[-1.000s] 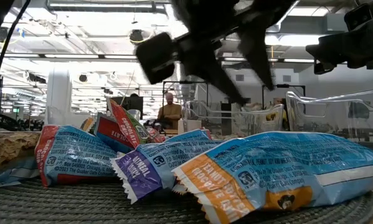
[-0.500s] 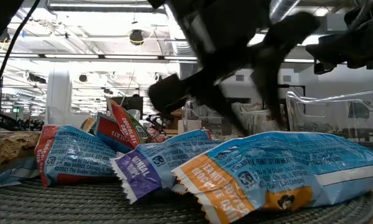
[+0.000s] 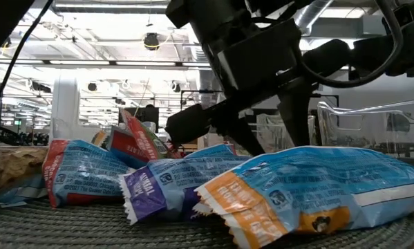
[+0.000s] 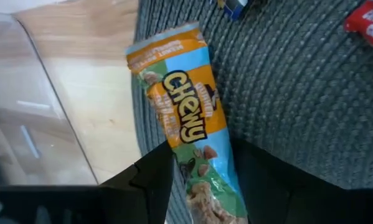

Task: Pick and place Granola Bars by type
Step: Put the yellow granola bar into the top transparent bin

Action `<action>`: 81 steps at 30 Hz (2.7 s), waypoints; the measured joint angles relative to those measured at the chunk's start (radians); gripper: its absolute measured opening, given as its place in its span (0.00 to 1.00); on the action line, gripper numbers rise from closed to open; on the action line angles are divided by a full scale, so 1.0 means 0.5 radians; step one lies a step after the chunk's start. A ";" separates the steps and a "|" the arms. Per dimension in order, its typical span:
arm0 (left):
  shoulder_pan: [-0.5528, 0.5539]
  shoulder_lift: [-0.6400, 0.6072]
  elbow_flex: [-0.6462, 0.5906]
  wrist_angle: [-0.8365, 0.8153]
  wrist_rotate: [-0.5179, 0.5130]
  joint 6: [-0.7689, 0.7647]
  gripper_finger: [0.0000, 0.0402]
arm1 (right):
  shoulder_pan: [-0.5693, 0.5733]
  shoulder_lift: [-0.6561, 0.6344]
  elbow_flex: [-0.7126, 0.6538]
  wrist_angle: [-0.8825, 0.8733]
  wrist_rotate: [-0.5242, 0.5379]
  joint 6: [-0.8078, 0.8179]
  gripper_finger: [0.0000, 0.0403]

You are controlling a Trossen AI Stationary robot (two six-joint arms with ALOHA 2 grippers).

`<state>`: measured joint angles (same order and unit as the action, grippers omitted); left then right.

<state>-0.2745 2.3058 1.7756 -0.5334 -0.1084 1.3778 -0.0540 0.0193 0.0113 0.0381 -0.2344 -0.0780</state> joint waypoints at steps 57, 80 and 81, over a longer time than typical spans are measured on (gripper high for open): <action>0.614 -0.524 -0.005 0.157 -0.982 -0.315 0.04 | 0.000 0.000 0.000 0.000 0.000 0.000 0.33; 0.967 -0.492 -0.130 0.159 -0.374 -1.203 0.03 | 0.000 0.000 0.000 -0.001 0.000 0.000 0.33; 0.969 -0.477 -0.130 0.178 -0.374 -1.203 0.03 | -0.001 0.000 0.000 0.000 -0.001 0.000 0.33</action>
<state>0.2101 2.0674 1.7107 -0.4445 -0.2952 0.7762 -0.0544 0.0194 0.0113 0.0380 -0.2348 -0.0780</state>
